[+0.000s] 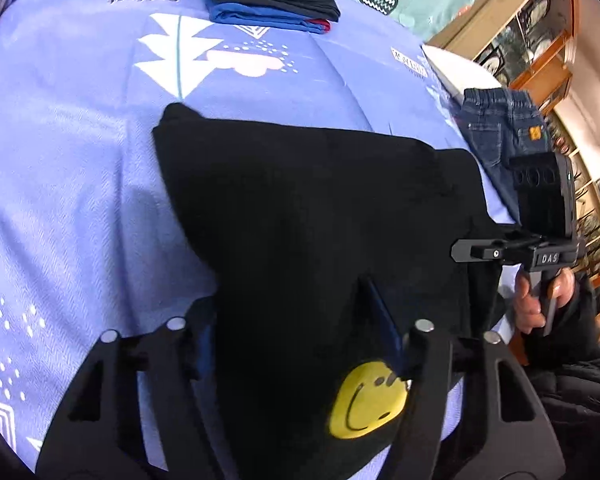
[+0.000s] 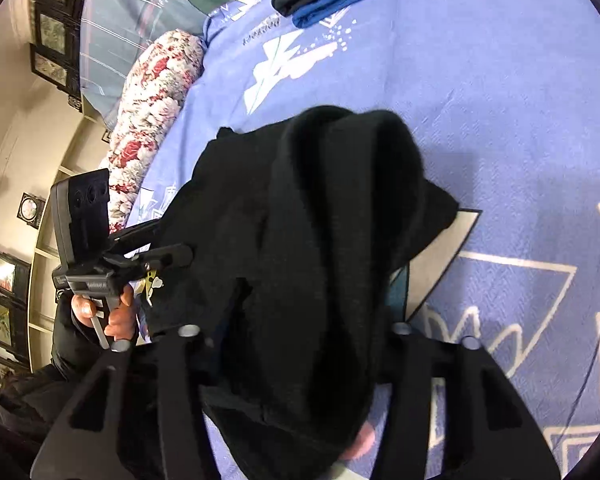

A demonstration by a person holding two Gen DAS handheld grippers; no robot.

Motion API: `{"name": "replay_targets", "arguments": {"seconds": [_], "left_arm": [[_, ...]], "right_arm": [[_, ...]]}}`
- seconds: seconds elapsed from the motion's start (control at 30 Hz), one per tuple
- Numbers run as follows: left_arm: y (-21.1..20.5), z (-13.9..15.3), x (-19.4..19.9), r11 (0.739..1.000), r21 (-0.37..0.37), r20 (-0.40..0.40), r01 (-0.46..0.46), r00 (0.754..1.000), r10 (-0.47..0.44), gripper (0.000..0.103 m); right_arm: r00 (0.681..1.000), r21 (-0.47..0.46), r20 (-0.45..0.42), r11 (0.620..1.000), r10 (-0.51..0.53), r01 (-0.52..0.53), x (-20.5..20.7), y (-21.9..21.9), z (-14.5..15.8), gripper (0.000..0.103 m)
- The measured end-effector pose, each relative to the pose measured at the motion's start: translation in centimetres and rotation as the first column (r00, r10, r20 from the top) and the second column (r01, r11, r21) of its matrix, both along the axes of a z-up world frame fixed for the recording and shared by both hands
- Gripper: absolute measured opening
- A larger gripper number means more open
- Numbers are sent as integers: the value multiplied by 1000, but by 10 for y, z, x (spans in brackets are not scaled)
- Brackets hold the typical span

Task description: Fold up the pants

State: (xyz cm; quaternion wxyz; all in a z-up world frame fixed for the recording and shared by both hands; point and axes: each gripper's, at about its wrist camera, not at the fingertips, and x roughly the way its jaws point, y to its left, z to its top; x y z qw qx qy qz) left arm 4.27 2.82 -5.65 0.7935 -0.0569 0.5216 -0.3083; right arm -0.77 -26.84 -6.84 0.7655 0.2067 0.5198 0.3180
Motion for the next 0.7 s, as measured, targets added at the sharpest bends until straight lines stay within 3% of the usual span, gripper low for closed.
{"name": "replay_targets", "arguments": {"seconds": [0.1,0.17,0.27,0.3,0.37,0.47,0.6,0.7], "left_arm": [[6,-7,6,999,-40,-23,16,1000,-17,74],[0,-9,14,993,-104,-54,56,997,-62,101],[-18,-9,16,997,-39,-29,69,997,-70,100],[-22,-8,16,998,-37,-29,58,998,-59,99],[-22,0,10,998,-48,-12,47,999,-48,74],[-10,20,5,993,-114,14,27,1000,-25,53],[-12,59,9,981,-194,96,31,995,-13,53],[-21,75,26,979,-198,139,40,990,-12,53]], "right_arm": [[1000,-12,27,1000,7,-6,-4,4,6,44],[1000,-28,-5,1000,3,-3,0,7,0,54],[1000,12,-23,1000,16,-16,7,10,-5,57],[1000,12,-20,1000,9,-9,8,10,-5,55],[1000,13,4,1000,-6,6,5,10,1,43],[997,47,73,999,-19,15,-6,5,21,38],[985,48,171,999,-3,-6,-9,8,57,37],[973,53,229,999,-13,1,7,8,84,37]]}}
